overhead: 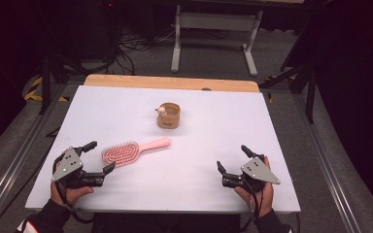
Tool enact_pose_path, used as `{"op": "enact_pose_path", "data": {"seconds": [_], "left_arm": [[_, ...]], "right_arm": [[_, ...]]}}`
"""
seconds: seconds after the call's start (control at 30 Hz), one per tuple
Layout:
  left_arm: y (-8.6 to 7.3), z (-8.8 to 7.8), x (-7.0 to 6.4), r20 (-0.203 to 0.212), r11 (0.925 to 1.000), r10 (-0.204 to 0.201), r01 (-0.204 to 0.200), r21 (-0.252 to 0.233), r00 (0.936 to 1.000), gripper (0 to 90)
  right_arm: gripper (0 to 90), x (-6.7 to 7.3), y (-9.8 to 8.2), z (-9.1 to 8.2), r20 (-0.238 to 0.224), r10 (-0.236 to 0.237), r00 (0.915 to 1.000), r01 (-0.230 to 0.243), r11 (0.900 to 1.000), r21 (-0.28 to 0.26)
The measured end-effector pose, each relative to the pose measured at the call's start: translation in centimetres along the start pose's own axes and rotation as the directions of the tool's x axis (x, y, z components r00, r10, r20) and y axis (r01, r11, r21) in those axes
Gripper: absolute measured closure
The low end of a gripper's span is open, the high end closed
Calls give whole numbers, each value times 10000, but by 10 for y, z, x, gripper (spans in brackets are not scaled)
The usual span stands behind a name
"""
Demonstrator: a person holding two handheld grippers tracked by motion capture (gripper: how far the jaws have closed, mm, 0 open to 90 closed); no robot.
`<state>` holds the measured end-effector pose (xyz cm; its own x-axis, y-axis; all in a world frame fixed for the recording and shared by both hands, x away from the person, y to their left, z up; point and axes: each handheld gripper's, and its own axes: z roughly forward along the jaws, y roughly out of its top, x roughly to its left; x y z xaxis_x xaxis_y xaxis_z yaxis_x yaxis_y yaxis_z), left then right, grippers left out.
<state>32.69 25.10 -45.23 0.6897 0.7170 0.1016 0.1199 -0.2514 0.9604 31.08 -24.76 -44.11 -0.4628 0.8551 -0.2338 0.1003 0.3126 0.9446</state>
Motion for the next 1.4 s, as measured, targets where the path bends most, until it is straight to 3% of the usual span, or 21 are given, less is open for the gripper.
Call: {"op": "enact_pose_path", "data": {"seconds": [0.17, 0.3, 0.37, 0.4, 0.43, 0.47, 0.6, 0.63, 0.7, 0.77, 0.83, 0.87, 0.93, 0.97, 1.13, 1.23, 1.3, 1.33, 1.37, 1.4], "left_arm": [[0, 0, 2, 89, 9999, -101, 101, 64, 9999, 102], [1, -1, 1, 196, 9998, 42, -46, 186, 9998, 115], [3, 0, 1, 343, 9996, -42, 32, 296, 9994, 156], [5, 2, 2, 528, 9993, -23, 3, 386, 9986, 156], [9, 8, 2, 1233, 9968, 54, -152, 786, 9924, 214], [10, 11, 1, 1346, 9967, 187, -291, 760, 9907, 255], [18, 20, -2, 1046, 9954, 265, -359, 891, 9942, 399], [24, 29, -3, 865, 9953, 55, -138, 955, 9962, 438], [27, 34, -3, 784, 9944, -17, -66, 1059, 9969, 522], [36, 49, -7, 367, 9908, 283, -329, 1309, 9989, 587], [38, 54, -9, 330, 9905, 373, -414, 1308, 9988, 632], [43, 65, -12, 209, 9896, 295, -322, 1401, 9993, 720], [45, 71, -14, 249, 9897, 205, -238, 1411, 9995, 753], [50, 83, -17, 313, 9886, 76, -122, 1501, 9995, 817], [54, 112, -27, 386, 9793, -208, 126, 2020, 9990, 887], [54, 133, -34, 310, 9654, -313, 221, 2597, 9990, 899], [54, 149, -40, 213, 9533, -771, 674, 2945, 9968, 899], [54, 149, -40, 213, 9533, -771, 674, 2945, 9968, 899], [55, 156, -45, 223, 9437, -681, 571, 3258, 9974, 899], [55, 158, -47, 138, 9412, -711, 625, 3321, 9974, 900]], "right_arm": [[64, -2, -1, 0, 7, 74, 10000, -74, 10000, -15], [63, -1, -1, 0, 15, 31, 10000, -31, 10000, 0], [63, 0, -1, 0, 51, -61, 10000, 61, 10000, 22], [63, 0, -1, 0, 51, -61, 10000, 61, 10000, 22], [63, 0, -1, 0, 20, -47, 10000, 46, 9999, 90], [64, 0, -1, 1, 7, -65, 10000, 65, 9999, 98], [65, 0, -2, 2, 1, -108, 9999, 108, 9997, 198], [69, 0, -3, 3, 56, -92, 9999, 91, 9997, 238], [72, 0, -4, 4, 157, -98, 9998, 94, 9996, 260], [73, -1, -5, 5, 262, -190, 9995, 180, 9991, 384], [74, -1, -6, 6, 291, -199, 9994, 186, 9989, 429], [74, -2, -7, 6, 349, -220, 9991, 202, 9985, 503], [75, -3, -7, 6, 375, -208, 9991, 188, 9985, 515], [75, -4, -7, 6, 432, -204, 9989, 182, 9985, 521], [75, -4, -8, 7, 485, -262, 9985, 228, 9973, 697], [75, -3, -9, 8, 406, -341, 9986, 308, 9962, 810], [76, -3, -10, 8, 204, -374, 9991, 356, 9962, 793], [75, -3, -10, 8, 57, -326, 9995, 320, 9966, 765], [75, -3, -10, 8, -2, -311, 9995, 310, 9964, 785], [75, -2, -10, 9, -32, -353, 9994, 354, 9960, 815]]}}
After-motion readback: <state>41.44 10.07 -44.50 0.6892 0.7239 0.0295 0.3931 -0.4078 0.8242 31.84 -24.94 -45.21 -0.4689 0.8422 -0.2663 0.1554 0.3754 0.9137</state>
